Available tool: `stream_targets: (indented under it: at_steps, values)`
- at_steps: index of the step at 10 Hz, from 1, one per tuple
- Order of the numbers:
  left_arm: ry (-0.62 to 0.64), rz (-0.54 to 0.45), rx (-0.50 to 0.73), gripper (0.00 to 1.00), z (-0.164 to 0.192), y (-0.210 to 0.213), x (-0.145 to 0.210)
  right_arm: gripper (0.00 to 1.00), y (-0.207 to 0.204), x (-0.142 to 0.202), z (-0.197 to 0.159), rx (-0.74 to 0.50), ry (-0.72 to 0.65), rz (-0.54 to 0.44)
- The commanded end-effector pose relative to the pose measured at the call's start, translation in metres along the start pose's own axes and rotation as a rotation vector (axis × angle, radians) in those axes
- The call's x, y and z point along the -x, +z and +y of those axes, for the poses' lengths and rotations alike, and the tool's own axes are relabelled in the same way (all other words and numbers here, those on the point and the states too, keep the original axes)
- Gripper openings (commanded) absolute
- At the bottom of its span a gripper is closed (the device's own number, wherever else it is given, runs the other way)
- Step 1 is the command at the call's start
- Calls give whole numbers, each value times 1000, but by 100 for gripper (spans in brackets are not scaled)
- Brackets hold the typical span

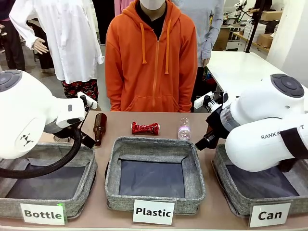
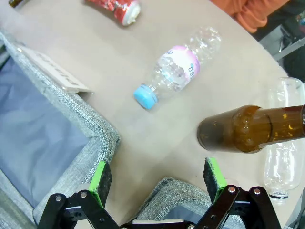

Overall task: Sort the can waste into the basket.
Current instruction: Pick up the can waste from the table and place it in the right Fabric basket.

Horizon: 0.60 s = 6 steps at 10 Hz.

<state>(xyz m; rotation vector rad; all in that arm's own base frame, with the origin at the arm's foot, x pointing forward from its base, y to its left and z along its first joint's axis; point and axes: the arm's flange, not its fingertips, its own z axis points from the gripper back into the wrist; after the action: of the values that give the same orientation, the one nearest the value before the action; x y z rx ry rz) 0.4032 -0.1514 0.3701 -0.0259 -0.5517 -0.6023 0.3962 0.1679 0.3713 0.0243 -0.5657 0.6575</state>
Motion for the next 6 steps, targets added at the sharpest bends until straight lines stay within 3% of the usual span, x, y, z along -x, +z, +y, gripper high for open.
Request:
stream_targets:
  at_steps: [1,2,3,4,6]
  values:
    - [0,0,0,100,0,0,0,100,7,-3,6,-38,7,2]
    - [-32,-29,80,100,-4,27,-8,100,29,-11,8,-69,21,-8]
    - [43,-79,223,100,-14,75,-21,100,71,-25,5,-95,-40,-40]
    - [130,-95,321,100,-25,116,-30,100,110,-38,3,-40,-204,-34]
    - [113,-141,559,100,-26,174,-13,100,178,-31,-5,-275,-290,15]
